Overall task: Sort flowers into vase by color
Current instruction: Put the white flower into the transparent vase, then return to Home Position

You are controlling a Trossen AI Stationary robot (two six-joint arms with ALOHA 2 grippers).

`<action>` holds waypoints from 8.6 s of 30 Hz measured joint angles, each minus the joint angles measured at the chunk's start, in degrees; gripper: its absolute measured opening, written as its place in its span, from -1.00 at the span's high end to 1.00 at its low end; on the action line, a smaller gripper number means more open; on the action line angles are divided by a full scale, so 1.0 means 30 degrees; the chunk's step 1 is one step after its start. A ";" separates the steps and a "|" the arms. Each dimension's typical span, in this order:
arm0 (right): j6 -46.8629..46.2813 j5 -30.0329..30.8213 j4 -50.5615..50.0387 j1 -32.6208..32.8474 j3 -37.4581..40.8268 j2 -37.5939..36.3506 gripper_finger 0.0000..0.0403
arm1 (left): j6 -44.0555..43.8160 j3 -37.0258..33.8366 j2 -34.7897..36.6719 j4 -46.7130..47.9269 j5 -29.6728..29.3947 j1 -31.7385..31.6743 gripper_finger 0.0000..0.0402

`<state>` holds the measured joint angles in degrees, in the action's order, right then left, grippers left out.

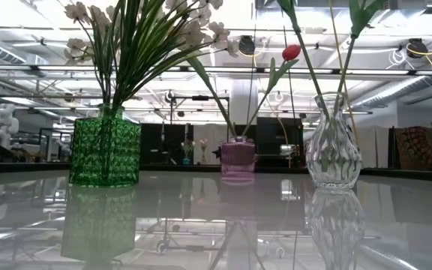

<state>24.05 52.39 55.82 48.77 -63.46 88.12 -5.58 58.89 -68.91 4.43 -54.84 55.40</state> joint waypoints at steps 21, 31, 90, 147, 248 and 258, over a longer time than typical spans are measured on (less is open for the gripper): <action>0.0715 -0.0591 0.7694 -0.2854 0.7712 0.0036 1.00 | -0.0024 0.0002 -0.0676 0.0275 0.1789 -0.1064 -0.13; -0.0261 -0.1769 0.8954 -0.4182 0.9298 0.0029 1.00 | -0.0009 0.0002 -0.0676 0.0275 0.1794 -0.1064 -0.13; -0.2148 0.0026 0.4700 -0.4145 1.1256 -0.0401 0.24 | 0.0020 0.0002 -0.0676 0.0751 0.2227 -0.0918 -0.13; -0.4829 0.0985 -1.5686 -0.0047 0.9921 -2.0480 1.00 | 0.0625 -0.6083 1.0316 0.3134 0.0220 -0.1618 0.96; -0.8687 -1.0689 -0.9900 -1.0823 2.0859 -2.2306 1.00 | 0.3466 -1.9516 2.2820 -0.2034 1.6251 -1.3527 0.97; -0.9389 -1.2501 -1.1268 -1.3758 2.0859 -2.2570 1.00 | 0.3140 -1.9524 2.2813 -0.1929 1.6608 -1.3865 0.97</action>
<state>-4.12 14.89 22.01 7.50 -0.89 20.41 3.84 0.32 -0.47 -1.36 -5.02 13.80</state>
